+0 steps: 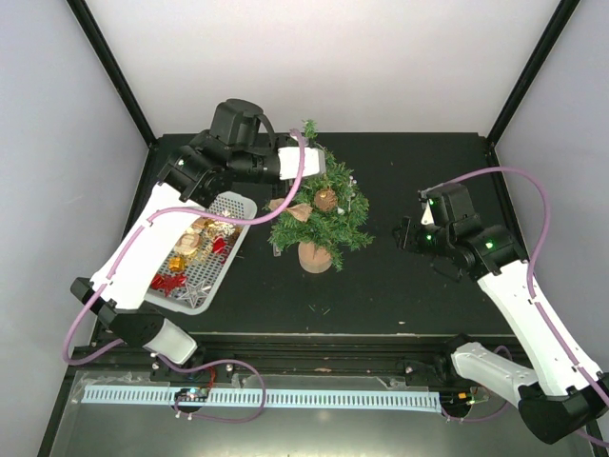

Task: Decorate the small christmas tree

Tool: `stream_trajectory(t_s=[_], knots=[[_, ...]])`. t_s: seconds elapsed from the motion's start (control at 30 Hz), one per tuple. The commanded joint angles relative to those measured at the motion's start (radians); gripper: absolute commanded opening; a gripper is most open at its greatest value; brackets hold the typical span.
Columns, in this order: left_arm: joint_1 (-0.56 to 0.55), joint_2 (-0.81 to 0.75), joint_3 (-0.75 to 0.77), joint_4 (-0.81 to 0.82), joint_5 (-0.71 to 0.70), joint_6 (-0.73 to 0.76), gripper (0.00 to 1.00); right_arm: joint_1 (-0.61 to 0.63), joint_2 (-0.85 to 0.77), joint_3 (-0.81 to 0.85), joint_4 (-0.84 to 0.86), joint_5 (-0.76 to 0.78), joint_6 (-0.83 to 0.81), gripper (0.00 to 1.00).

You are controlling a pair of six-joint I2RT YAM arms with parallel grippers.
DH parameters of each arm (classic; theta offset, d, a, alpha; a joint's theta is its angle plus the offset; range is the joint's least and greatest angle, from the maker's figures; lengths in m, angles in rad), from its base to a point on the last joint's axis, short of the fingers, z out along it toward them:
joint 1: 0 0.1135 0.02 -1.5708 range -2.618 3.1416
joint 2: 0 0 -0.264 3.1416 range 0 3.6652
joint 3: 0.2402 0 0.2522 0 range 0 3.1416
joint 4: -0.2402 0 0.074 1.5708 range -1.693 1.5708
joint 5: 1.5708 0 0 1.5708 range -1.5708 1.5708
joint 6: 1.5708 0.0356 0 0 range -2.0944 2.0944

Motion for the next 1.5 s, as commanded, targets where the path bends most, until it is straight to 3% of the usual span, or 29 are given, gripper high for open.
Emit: stream_trajectory(t_s=[0.0,0.7,1.33,1.47], knots=[[-0.005,0.025,0.063,0.026,-0.018,-0.017,0.02,-0.008,-0.012,0.008,0.024,-0.012,-0.016,0.45],[-0.012,-0.031,-0.052,0.002,-0.027,0.012,0.02,-0.008,0.007,0.010,0.034,-0.017,-0.024,0.45],[-0.012,-0.046,-0.061,0.002,-0.067,0.013,0.02,-0.008,-0.007,0.029,0.048,-0.039,-0.042,0.45],[-0.012,-0.056,-0.076,0.004,-0.084,0.015,0.02,-0.008,-0.063,0.066,0.167,-0.176,-0.109,0.34]])
